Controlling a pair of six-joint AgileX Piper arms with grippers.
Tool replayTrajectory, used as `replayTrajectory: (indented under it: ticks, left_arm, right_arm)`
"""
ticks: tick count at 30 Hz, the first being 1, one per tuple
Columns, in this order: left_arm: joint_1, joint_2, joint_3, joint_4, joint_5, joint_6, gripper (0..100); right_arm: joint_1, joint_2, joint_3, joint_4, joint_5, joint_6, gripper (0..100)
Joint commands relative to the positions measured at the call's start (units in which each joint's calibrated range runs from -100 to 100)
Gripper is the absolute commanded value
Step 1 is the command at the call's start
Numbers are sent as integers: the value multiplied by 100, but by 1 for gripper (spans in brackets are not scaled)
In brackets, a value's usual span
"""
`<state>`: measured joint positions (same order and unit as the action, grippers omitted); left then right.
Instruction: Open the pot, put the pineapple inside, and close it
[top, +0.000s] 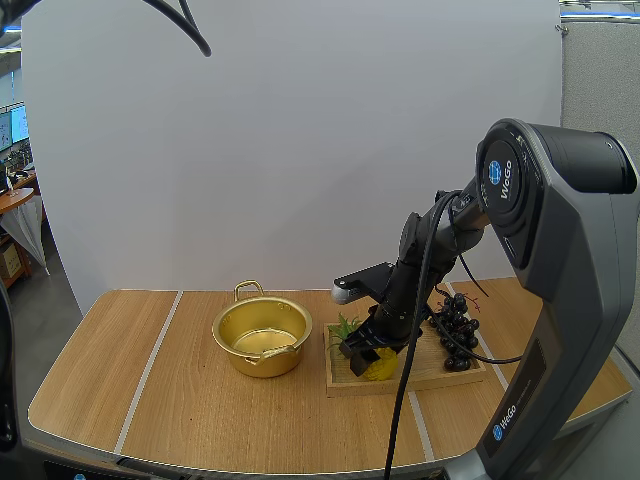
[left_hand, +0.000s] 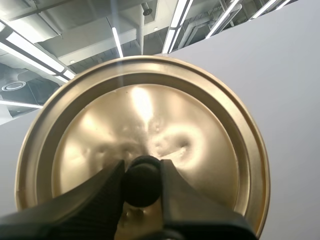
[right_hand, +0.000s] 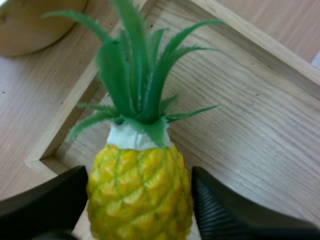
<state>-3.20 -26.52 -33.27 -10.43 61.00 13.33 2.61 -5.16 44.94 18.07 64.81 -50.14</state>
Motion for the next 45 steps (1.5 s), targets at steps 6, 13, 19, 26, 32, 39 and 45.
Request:
replayTrajectory:
  ticks: [6, 13, 19, 26, 32, 39, 45]
  left_arm:
    - [-18, -43, -44, 20, -197, -33, 0]
    - [-18, -43, -44, 20, -197, -33, 0]
    - [-18, -43, -44, 20, -197, -33, 0]
    - [-18, -43, -44, 20, -197, -33, 0]
    - [-18, -43, -44, 20, -197, -33, 0]
    - [-18, -43, -44, 20, -197, -33, 0]
    - [-18, -43, -44, 20, -197, -33, 0]
  right_arm:
    - [156, -41, -78, -31, 39, 34, 0]
    - [165, -524, -608, 43, 1014, 96, 0]
    - [299, -1091, -1305, 139, 1586, 315, 0]
    - [888, -1233, -1828, 139, 1591, 696, 0]
    - [1390, -974, -2050, 139, 1078, 1024, 0]
    - [1632, -232, -2358, 11, 949, 1256, 0]
    - [1632, 289, -2411, -32, 795, 1256, 0]
